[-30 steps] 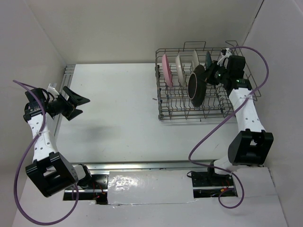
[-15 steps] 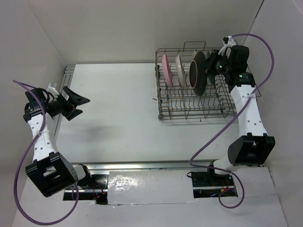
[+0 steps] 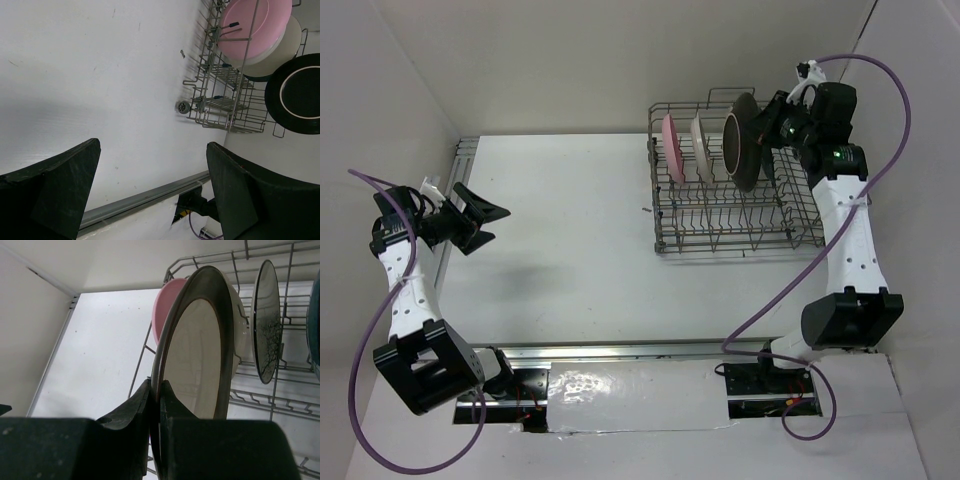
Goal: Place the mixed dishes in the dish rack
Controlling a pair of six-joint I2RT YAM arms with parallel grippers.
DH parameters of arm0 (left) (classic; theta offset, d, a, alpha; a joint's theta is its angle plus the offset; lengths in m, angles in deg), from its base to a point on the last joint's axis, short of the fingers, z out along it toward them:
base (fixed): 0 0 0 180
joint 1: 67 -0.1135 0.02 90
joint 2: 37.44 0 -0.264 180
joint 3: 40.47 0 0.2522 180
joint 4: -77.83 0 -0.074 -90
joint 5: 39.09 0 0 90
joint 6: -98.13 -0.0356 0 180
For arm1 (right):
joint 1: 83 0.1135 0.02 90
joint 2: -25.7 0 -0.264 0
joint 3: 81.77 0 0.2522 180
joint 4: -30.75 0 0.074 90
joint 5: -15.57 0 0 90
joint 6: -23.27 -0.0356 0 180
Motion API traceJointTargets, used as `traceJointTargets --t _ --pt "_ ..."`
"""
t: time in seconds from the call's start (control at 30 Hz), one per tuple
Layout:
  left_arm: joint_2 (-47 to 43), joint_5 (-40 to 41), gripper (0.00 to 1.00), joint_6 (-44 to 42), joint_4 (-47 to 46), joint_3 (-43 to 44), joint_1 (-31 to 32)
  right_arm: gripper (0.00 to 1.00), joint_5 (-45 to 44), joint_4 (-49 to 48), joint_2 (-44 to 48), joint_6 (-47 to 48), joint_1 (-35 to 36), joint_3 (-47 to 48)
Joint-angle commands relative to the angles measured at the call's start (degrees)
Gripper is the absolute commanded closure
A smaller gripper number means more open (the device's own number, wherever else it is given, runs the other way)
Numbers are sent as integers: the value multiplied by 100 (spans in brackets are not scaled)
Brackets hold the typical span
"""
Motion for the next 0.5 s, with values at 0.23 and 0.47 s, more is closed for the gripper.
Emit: traceJointTargets --t 0.23,0.47 --pt "34 -87 1 -119 -104 146 -15 100 138 -924 -434 63 256 1218" --pt "7 -61 1 -23 -86 251 -15 100 -72 -1038 -1058 115 431 1754"
